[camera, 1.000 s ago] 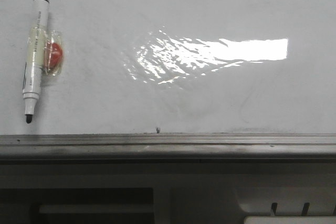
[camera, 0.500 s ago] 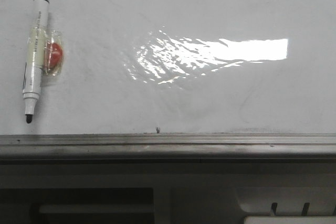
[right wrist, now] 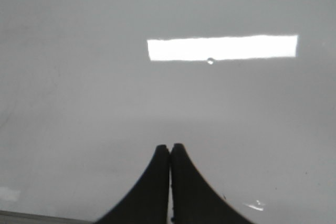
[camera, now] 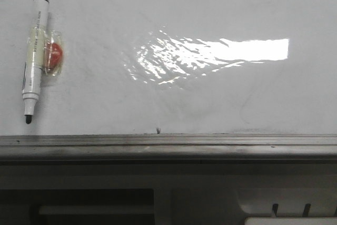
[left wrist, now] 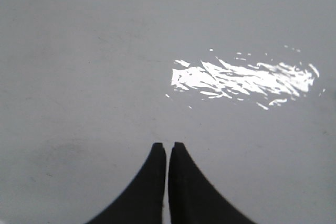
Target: Write number 9 on whiteboard
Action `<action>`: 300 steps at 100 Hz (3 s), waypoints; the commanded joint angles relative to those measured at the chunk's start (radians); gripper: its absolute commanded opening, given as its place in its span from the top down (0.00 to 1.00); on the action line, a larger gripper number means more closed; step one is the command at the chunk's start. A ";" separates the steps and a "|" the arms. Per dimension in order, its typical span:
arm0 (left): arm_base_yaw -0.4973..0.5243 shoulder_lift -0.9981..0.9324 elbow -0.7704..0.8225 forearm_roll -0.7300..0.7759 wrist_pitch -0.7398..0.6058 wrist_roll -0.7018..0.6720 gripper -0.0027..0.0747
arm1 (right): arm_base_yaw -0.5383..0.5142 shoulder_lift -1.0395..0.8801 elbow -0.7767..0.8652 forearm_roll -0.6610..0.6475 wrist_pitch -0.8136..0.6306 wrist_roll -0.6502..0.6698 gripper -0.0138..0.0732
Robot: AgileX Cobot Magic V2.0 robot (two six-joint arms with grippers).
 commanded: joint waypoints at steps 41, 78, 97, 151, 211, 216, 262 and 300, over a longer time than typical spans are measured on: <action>0.004 0.082 -0.266 0.001 0.114 -0.006 0.99 | -0.003 0.283 -0.277 0.186 0.148 0.000 0.92; 0.004 0.153 -0.280 0.002 0.056 -0.006 0.58 | -0.003 0.379 -0.316 0.186 0.167 0.000 0.92; 0.004 0.167 -0.278 -0.005 -0.043 -0.006 0.46 | -0.003 0.380 -0.316 0.186 0.169 0.000 0.92; -0.219 0.309 -0.282 0.046 -0.129 -0.006 0.56 | -0.003 0.380 -0.310 0.186 0.161 0.000 0.92; -0.669 0.619 -0.282 -0.011 -0.185 -0.010 0.55 | -0.003 0.380 -0.310 0.186 0.163 0.000 0.92; -0.684 0.635 -0.282 -0.012 -0.185 -0.010 0.55 | -0.003 0.380 -0.310 0.186 0.163 0.000 0.92; -0.695 0.887 -0.282 -0.111 -0.384 -0.012 0.50 | -0.003 0.380 -0.310 0.186 0.163 0.000 0.92; -0.698 1.062 -0.282 -0.181 -0.515 -0.011 0.52 | -0.003 0.380 -0.310 0.186 0.169 0.000 0.92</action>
